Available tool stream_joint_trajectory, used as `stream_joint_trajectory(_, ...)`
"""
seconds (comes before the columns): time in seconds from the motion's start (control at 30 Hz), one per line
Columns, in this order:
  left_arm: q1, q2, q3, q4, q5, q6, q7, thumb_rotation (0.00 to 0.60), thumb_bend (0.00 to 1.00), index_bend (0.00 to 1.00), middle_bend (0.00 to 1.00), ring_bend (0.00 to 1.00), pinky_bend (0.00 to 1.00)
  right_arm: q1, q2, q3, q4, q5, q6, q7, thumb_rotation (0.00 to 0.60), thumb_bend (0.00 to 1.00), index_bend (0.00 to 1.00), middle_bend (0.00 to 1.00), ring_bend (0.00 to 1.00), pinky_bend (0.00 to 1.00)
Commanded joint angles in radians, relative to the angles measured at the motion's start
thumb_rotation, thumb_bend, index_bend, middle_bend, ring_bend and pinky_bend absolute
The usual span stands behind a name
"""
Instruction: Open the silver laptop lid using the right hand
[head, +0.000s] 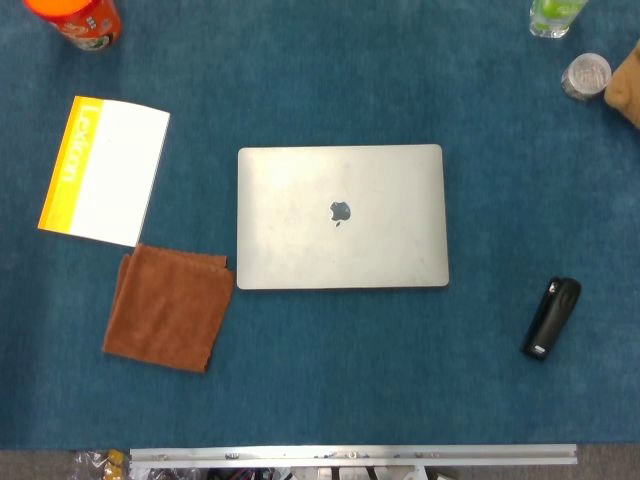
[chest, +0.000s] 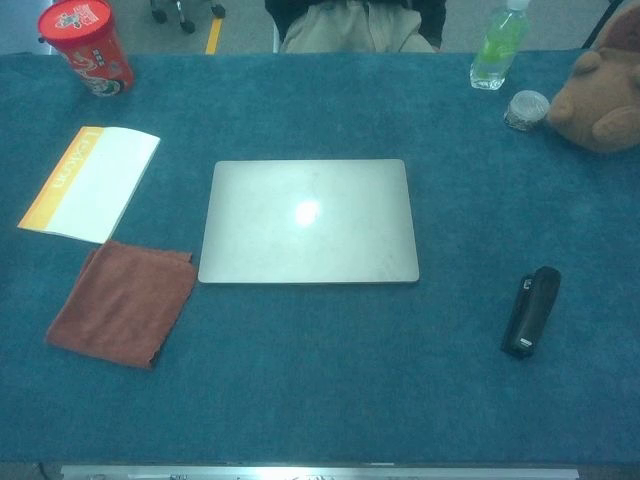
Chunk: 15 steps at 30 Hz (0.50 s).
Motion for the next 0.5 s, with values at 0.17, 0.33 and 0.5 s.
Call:
stream_joint_trajectory(0.17,0.002,-0.001,0.003,0.001,-0.003,-0.006,0.0,0.579,0.46,0.21,0.16,0.1,0.08,0.002,0.003,-0.003,-0.002,-0.004,-0.009,-0.002,0.6,0.2,0.13,0.17,0.12,0.15)
stream_joint_trajectory(0.33,0.005,0.002,-0.002,-0.006,0.003,0.008,-0.001,0.583,0.46,0.21,0.16,0.1,0.08,0.007,0.003,0.0,-0.001,-0.01,-0.011,0.003,0.6,0.2,0.13,0.17,0.12,0.15)
stream_joint_trajectory(0.5,0.003,0.009,-0.003,-0.022,-0.002,-0.001,0.01,0.581,0.46,0.21,0.16,0.1,0.08,0.016,0.003,-0.002,-0.014,-0.011,-0.032,0.041,0.6,0.2,0.13,0.17,0.12,0.15)
